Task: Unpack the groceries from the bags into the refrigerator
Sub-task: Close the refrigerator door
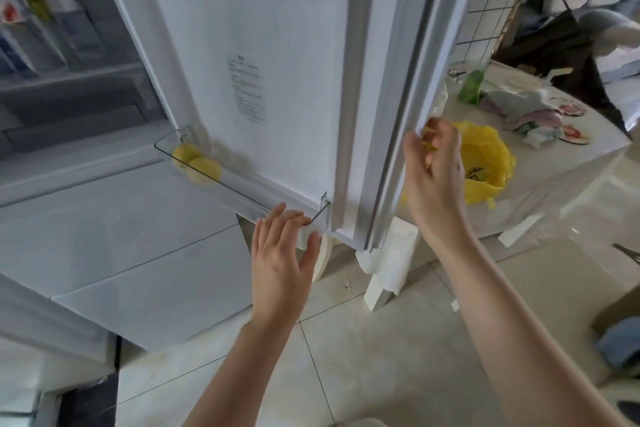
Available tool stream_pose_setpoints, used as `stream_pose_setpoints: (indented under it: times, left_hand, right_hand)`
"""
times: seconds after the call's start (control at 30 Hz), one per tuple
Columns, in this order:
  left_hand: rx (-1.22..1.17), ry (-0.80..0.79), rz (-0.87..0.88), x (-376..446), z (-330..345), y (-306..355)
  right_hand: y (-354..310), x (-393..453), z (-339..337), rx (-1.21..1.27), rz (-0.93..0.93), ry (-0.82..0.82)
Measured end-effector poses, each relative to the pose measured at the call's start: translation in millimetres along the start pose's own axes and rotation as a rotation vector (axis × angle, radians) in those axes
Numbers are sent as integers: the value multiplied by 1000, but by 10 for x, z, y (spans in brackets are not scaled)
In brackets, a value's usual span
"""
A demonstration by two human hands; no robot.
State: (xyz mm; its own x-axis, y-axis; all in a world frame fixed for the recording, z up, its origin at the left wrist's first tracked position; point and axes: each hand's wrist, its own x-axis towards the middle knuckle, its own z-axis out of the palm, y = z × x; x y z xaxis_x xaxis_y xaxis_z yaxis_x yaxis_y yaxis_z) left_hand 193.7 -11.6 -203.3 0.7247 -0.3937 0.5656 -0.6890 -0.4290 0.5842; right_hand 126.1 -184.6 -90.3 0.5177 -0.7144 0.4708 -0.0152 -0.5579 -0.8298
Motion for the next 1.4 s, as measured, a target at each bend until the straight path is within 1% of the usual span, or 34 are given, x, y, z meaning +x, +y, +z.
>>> stream_pose_setpoints:
  times: [0.23, 0.33, 0.43, 0.5, 0.6, 0.77, 0.83, 0.9, 1.1, 1.27, 1.4]
  left_hand:
    - [-75, 97, -65, -138, -217, -62]
    - [-83, 153, -128, -208, -338, -55]
    - [-59, 203, -158, -286, -464, -114]
    - [-35, 212, -197, -336, -567, -188]
    - [-14, 219, -276, -411, -759, -261]
    - [31, 283, -374, -517, -1067, -369]
    - [26, 308, -445, -554, -1180, -406]
    - [19, 332, -509, -592, -1282, -425]
    - [12, 381, -553, -688, -1597, -588]
    - [-165, 484, -598, -749, -1921, -770]
    - [-285, 606, -593, -692, -2251, -846]
  right_hand:
    - [-60, -186, -45, 75, -85, -86]
    - [-106, -314, -42, 156, -134, -181]
    - [-220, -420, -43, 268, -179, -314]
    - [-312, -483, -28, 356, -209, -421]
    - [-422, -592, 68, 431, -269, -533]
    - [-645, -831, 308, 517, -298, -630]
    - [-752, -937, 416, 550, -295, -657]
    - [-854, -1032, 531, 537, -292, -682]
    - [-1111, -1219, 889, 452, -370, -765]
    - [-1246, -1332, 1275, 350, -476, -770]
    - [-1367, -1415, 1674, 306, -487, -761]
